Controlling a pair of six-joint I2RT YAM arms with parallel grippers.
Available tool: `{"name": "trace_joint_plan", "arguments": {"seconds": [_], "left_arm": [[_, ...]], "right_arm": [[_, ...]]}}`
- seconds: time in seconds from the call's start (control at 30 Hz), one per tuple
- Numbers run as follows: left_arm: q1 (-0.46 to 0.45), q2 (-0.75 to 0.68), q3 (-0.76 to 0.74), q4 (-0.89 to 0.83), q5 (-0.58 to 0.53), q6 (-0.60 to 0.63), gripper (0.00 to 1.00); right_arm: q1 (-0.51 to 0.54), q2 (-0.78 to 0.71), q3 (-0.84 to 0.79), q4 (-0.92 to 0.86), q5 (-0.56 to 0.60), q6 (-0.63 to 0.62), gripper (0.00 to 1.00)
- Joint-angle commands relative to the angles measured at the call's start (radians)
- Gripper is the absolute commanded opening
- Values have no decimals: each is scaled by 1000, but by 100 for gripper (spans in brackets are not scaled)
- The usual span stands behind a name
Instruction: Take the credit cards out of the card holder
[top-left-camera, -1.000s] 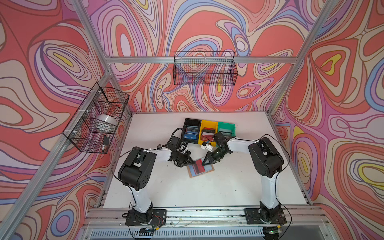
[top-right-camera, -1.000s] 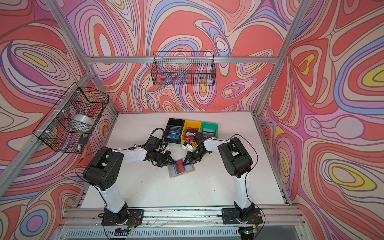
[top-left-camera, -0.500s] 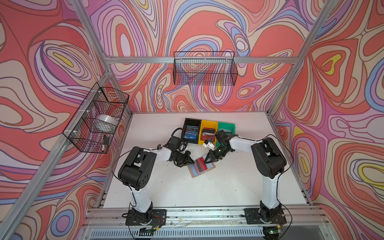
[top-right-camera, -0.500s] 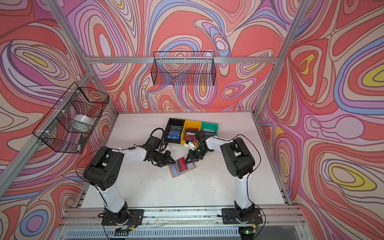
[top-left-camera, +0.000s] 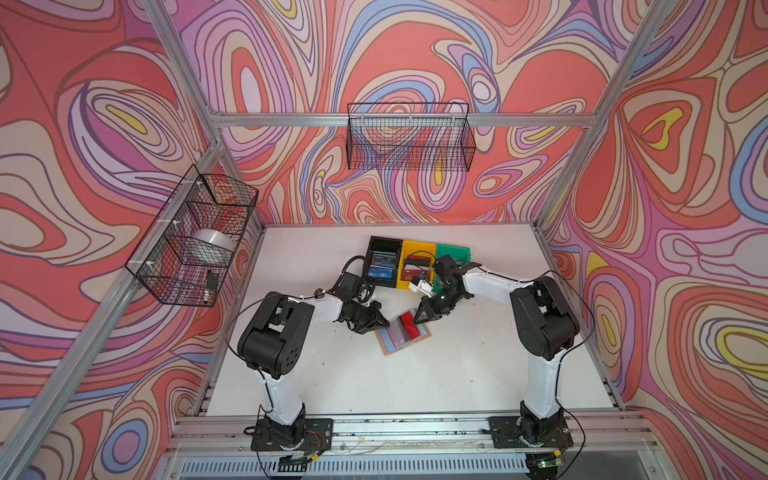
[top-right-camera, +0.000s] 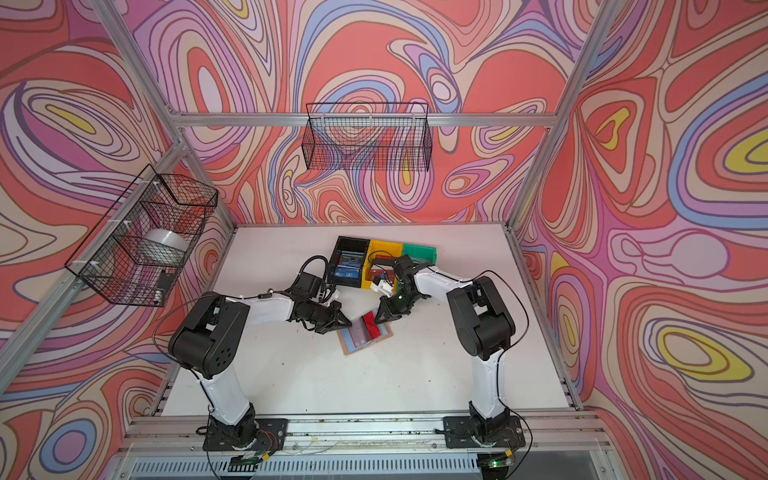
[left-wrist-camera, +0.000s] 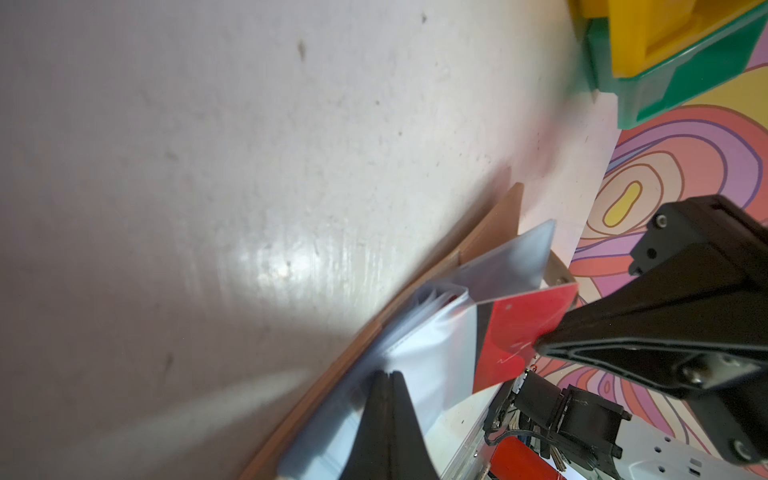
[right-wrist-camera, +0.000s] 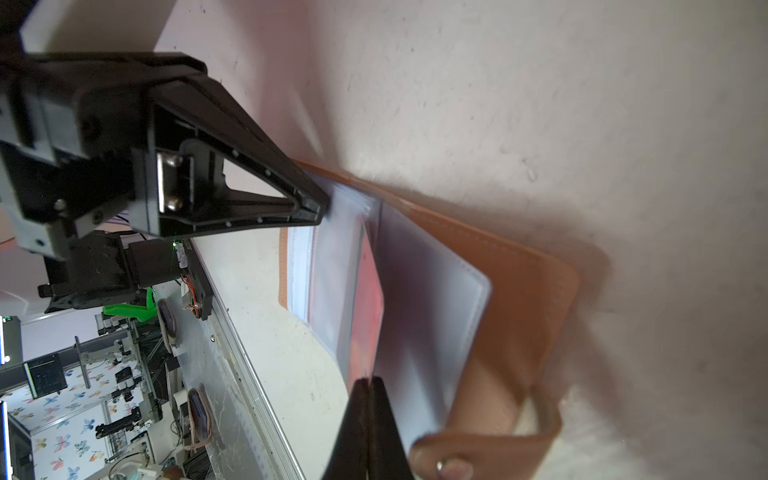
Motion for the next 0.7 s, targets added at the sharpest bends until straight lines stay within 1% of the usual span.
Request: {"name": "trace_joint_plan", "arguments": {"seconds": [0.0,0.17,0.3,0.43,0.5,0.67], "left_arm": [[1,44,-20,-44,-69,20,0],[3,46,-7,-59,-66,34,0],[1,52,17,-81,-57,52,0],[3,66,49,-120,-46,85,0],[8,73,61,-133,-39,98,0],[18,85,83,-145,-18,116,0]], "right_arm": [[-13,-54,46,-70,27,-54,0],[-19,-59,149,-194,82,-125,0],[-28,-21,272,-289,144,-186,0],[-39,50,431,-387,251,-235,0],[-49,80,505,-408,268,-249,0],[-53,202,764,-520,400,-328,0]]}}
